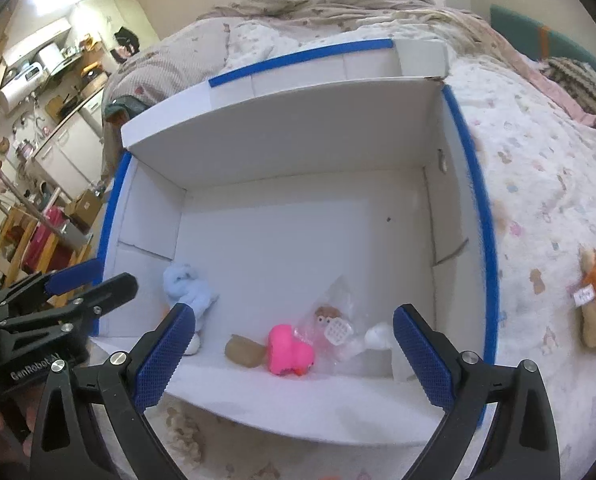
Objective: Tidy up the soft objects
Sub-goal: 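Move both open tools out of the box toward the lace scrunchies, then grasp the white lace scrunchie with the left tool while the right tool grasps the beige scrunchie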
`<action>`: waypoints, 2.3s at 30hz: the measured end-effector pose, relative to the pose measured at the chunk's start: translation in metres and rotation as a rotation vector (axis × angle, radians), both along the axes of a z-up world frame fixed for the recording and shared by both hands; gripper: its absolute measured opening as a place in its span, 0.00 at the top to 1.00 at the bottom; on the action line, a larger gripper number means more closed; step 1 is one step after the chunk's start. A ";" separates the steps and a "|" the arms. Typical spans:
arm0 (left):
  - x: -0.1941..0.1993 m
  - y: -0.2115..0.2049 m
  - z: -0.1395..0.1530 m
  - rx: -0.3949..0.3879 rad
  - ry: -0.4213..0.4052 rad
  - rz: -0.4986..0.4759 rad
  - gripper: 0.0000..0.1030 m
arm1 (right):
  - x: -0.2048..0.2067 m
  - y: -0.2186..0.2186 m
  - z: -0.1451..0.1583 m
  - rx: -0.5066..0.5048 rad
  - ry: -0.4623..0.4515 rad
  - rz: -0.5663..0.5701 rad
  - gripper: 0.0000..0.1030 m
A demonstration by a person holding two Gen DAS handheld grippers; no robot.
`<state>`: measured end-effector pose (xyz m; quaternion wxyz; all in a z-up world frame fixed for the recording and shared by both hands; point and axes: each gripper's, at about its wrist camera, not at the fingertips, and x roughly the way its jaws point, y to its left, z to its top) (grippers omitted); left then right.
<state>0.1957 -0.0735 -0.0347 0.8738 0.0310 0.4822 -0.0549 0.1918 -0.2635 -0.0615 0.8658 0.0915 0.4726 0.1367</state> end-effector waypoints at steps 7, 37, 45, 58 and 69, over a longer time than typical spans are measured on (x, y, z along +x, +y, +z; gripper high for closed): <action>-0.027 0.020 0.000 -0.012 0.021 0.040 0.42 | -0.031 0.014 -0.007 0.001 0.043 0.059 0.00; -0.082 0.056 -0.075 -0.091 0.347 0.133 0.42 | -0.051 0.015 -0.062 0.058 0.301 -0.009 0.00; -0.084 0.002 -0.113 0.001 0.443 -0.044 0.42 | -0.049 0.018 -0.060 0.054 0.294 -0.004 0.00; -0.078 0.003 -0.135 0.048 0.511 -0.032 0.88 | -0.039 0.031 -0.072 0.005 0.312 0.016 0.00; -0.072 0.059 -0.085 0.039 0.308 0.212 0.88 | -0.024 0.083 -0.098 -0.084 0.296 0.134 0.00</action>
